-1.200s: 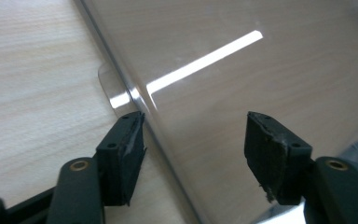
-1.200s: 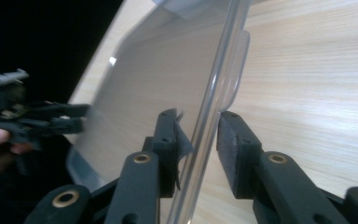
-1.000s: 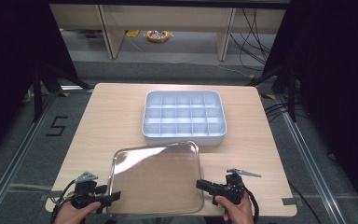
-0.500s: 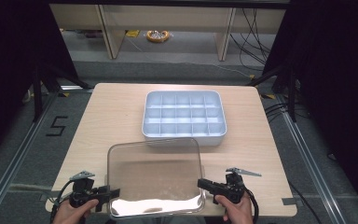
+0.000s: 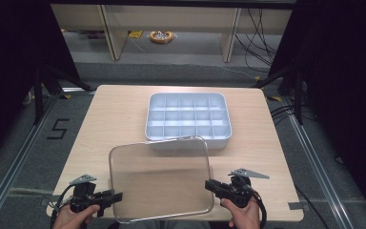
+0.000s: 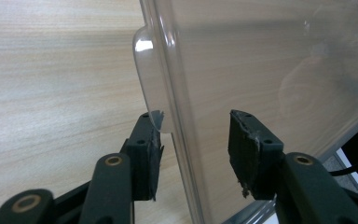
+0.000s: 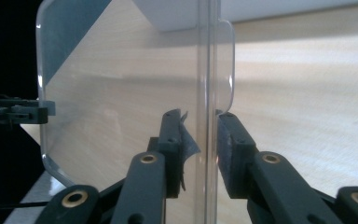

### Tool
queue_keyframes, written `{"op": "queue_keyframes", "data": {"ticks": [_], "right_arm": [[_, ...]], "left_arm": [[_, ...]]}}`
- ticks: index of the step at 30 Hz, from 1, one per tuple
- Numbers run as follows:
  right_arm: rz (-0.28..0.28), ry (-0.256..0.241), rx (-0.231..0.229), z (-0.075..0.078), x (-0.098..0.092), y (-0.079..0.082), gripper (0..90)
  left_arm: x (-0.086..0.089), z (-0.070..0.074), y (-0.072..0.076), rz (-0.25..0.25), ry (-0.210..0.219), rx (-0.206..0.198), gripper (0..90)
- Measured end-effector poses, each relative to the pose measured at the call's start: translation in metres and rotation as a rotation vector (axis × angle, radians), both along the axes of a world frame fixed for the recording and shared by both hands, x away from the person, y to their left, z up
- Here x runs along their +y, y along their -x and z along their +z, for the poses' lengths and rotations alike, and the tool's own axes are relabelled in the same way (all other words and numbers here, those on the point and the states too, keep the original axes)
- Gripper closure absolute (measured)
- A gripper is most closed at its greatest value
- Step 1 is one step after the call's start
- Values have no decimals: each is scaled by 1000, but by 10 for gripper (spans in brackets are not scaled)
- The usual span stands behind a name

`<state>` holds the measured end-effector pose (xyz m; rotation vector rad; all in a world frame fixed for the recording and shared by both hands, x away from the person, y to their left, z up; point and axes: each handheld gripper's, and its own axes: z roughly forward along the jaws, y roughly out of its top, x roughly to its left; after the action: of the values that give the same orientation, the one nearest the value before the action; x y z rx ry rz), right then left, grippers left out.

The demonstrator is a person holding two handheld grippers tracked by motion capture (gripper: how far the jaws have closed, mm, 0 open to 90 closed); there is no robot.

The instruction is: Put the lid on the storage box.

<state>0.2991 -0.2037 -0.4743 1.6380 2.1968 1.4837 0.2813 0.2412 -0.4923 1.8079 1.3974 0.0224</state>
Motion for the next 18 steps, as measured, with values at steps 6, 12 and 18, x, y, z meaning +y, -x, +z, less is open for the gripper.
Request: {"op": "queue_keyframes", "data": {"ticks": [6,12,18], "right_arm": [[-17,-11,-4,17,-4,-2,734],[-24,3,-69,33,-19,-14,731],[-59,-1,-36,44,-25,-23,717]], "left_arm": [[-8,18,-10,-6,-8,-33,554],[-19,39,-28,-30,-2,-48,565],[-29,55,-44,-41,-14,-72,572]]}}
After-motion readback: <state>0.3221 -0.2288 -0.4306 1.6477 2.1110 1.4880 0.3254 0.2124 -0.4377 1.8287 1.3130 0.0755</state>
